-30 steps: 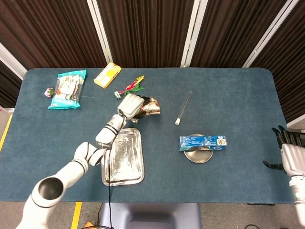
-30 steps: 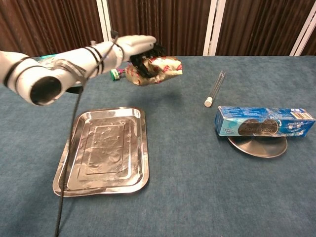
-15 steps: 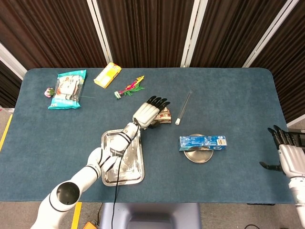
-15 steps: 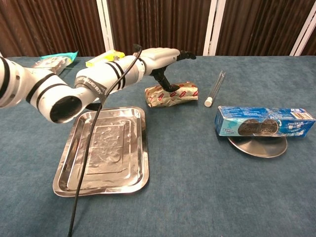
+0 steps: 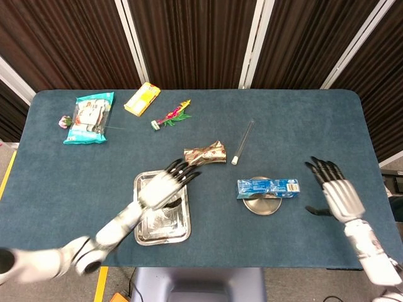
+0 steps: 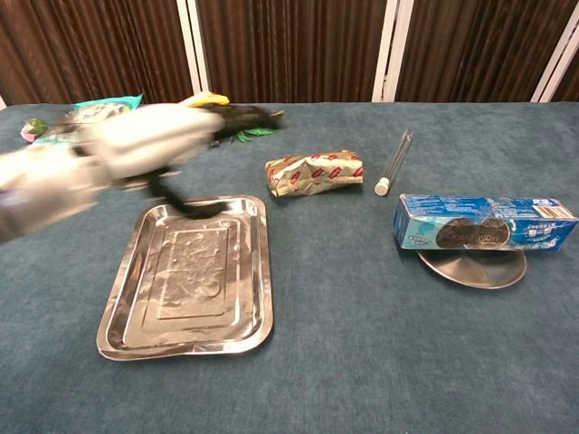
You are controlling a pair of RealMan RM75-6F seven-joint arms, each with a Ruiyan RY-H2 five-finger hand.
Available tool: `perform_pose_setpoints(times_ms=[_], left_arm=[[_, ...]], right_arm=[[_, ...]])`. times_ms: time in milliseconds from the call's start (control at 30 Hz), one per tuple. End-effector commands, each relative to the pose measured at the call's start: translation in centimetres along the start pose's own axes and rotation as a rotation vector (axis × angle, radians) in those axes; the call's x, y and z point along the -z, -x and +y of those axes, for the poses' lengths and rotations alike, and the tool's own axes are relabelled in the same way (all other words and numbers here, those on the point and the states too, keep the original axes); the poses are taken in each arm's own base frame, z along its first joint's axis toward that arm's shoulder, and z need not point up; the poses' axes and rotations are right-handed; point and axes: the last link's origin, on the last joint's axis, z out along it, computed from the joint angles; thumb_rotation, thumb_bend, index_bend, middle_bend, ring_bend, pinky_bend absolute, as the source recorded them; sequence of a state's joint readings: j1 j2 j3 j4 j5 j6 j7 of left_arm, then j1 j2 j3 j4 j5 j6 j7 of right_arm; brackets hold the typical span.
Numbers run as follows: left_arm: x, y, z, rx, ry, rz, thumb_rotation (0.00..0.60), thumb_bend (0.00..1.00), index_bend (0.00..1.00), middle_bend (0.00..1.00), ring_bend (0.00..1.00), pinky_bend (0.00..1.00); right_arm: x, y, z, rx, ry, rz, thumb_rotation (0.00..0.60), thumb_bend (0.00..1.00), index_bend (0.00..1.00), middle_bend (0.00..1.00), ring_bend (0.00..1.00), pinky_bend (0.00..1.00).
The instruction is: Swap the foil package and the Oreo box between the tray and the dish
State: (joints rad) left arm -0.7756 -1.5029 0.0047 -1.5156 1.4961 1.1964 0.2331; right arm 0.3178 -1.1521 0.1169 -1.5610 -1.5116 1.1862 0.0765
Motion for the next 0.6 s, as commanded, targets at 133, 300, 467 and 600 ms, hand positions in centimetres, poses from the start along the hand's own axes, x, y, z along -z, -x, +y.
perform_pose_setpoints(times_ms=[133, 300, 467, 600], left_arm=[[14.8, -0.9, -4.4, -0.039, -0.310, 0.000, 0.600, 0.37, 0.00, 0.00, 0.00, 0.00], [16.4, -1.3, -6.3, -0.005, -0.356, 0.026, 0.600, 0.37, 0.00, 0.00, 0.00, 0.00], [16.8, -1.8, -7.3, -0.011, -0.359, 0.044, 0.600, 0.37, 0.00, 0.00, 0.00, 0.00], [16.8, -2.0, -7.7, -0.011, -0.361, 0.041, 0.600, 0.37, 0.00, 0.00, 0.00, 0.00]], right_arm=[[-5.4, 1.6, -4.3, 0.121, -0.071, -0.124, 0.600, 0.18, 0.15, 0.12, 0.00, 0.04], [-7.0, 3.5, -4.9, 0.179, -0.045, -0.228, 0.600, 0.19, 0.16, 0.15, 0.00, 0.04], [-7.8, 5.0, -5.3, 0.203, -0.009, -0.272, 0.600, 0.22, 0.32, 0.18, 0.02, 0.12], [-8.1, 5.7, -5.7, 0.209, 0.003, -0.281, 0.600, 0.28, 0.50, 0.32, 0.18, 0.33]])
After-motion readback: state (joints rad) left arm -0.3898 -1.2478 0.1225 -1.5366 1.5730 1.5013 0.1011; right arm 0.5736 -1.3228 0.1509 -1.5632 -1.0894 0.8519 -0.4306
